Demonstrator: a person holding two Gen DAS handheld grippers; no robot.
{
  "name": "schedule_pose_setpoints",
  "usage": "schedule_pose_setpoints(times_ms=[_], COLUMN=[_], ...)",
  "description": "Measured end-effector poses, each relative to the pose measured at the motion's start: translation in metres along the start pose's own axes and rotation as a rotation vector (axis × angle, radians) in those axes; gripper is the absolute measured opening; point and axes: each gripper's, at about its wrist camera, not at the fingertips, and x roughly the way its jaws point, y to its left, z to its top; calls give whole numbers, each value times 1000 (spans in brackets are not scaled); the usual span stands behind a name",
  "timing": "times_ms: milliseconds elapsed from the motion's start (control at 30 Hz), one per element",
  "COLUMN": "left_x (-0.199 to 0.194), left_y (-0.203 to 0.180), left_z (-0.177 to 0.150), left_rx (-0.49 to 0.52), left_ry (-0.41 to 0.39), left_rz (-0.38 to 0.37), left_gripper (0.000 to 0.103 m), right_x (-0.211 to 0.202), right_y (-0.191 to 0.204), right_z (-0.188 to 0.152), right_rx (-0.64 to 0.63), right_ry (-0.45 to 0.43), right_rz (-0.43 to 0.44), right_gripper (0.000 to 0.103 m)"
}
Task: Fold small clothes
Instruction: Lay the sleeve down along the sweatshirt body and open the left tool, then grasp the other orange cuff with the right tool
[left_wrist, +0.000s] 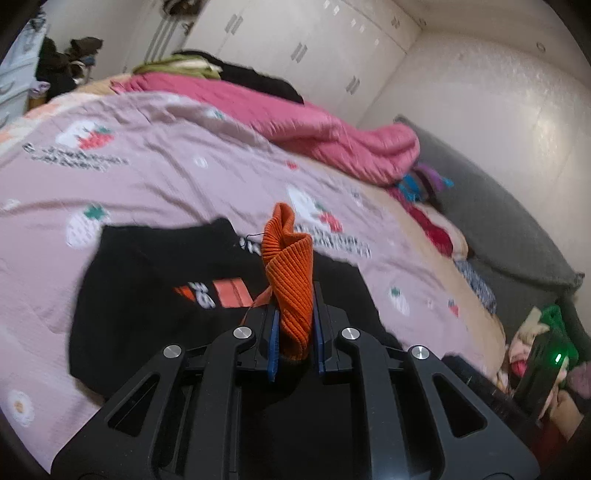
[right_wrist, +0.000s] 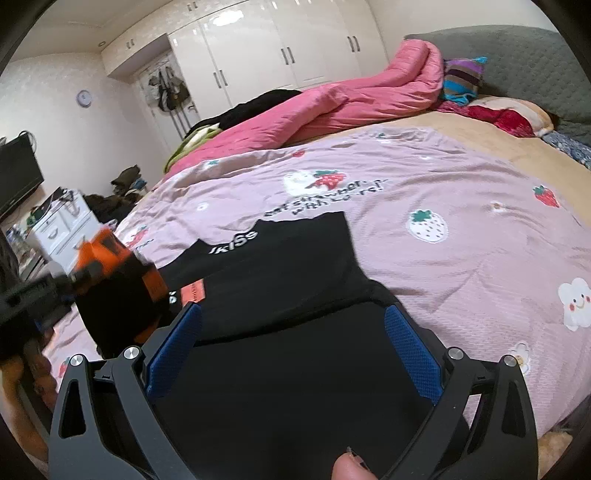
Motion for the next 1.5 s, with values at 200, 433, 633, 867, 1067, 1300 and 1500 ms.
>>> schedule_pose_setpoints(times_ms=[200,433,633,867,1067,1300,1500], left_x=[37,58,43,18,-1,-22,-37], left_y=[-9,-13,-2,21,47,79,99], left_z=[-25,-41,-30,-6,9,21,25], left_rx=[33,35,20,36,18,-63,-118], left_ry=[120,225,185,82,20,-33,-68], left_rz=[-25,-75,-51,132,267,313,343], left_gripper=[8,34,63,92,94,94,94], right_x=[7,23,38,62,91,102,96], right_y=[-13,-21,-11,24,57,68,82], right_z=[-2,-8,-17,-34,-48,-51,-47], right_rx=[36,77,59,-12,-56,-48,-119], right_ry=[15,59,113,225,318,307,270], right_rz=[-15,-15,15,120,142,146,214], right_gripper=[99,99,98,98,78,41,13])
